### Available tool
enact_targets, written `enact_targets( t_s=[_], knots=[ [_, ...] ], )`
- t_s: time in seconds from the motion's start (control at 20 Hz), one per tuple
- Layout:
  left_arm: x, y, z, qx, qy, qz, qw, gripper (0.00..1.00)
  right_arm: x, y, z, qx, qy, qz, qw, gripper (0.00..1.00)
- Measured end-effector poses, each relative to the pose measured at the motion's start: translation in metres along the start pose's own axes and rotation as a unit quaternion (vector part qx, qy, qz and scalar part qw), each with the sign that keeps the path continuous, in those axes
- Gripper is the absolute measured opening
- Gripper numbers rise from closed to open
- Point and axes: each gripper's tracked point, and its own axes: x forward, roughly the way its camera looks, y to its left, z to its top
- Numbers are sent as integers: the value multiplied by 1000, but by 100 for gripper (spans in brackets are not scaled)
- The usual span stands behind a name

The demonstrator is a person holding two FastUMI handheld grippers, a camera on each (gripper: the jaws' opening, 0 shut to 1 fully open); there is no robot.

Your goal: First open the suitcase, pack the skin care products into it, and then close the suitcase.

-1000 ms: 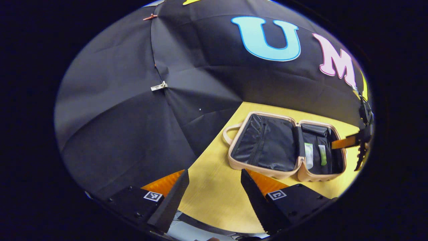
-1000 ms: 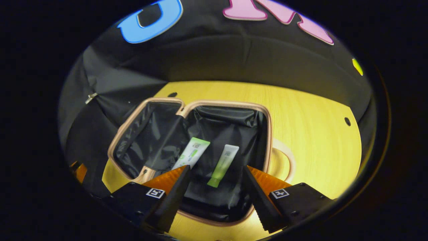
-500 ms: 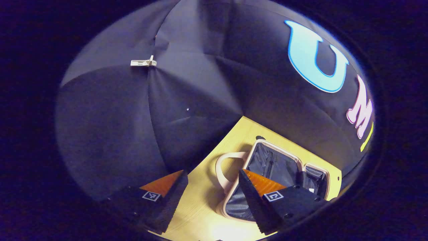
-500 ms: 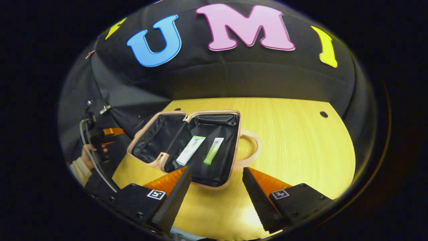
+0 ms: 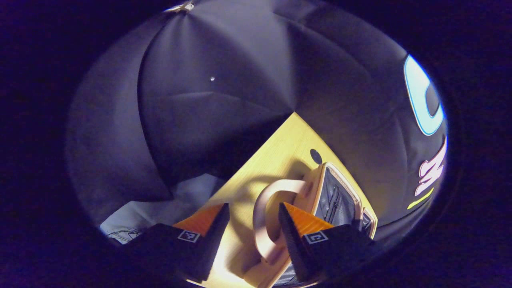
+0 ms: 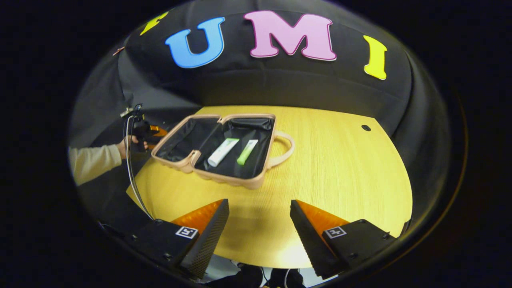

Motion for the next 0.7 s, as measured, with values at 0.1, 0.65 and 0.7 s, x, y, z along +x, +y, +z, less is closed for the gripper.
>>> enact_targets(
  t_s=[0.1, 0.65, 0.7],
  knots=[
    [5, -2, 5, -2, -13, 4, 1000, 54, 1, 1, -1, 16, -2, 2, 1000, 98],
    [-143, -113, 70, 144, -139, -11, 980, 6, -13, -74, 58, 55, -55, -29, 997, 98],
    [-162, -128, 73, 152, -142, -17, 978, 6, -16, -82, 64, 59, -63, -30, 996, 98]
  ],
)
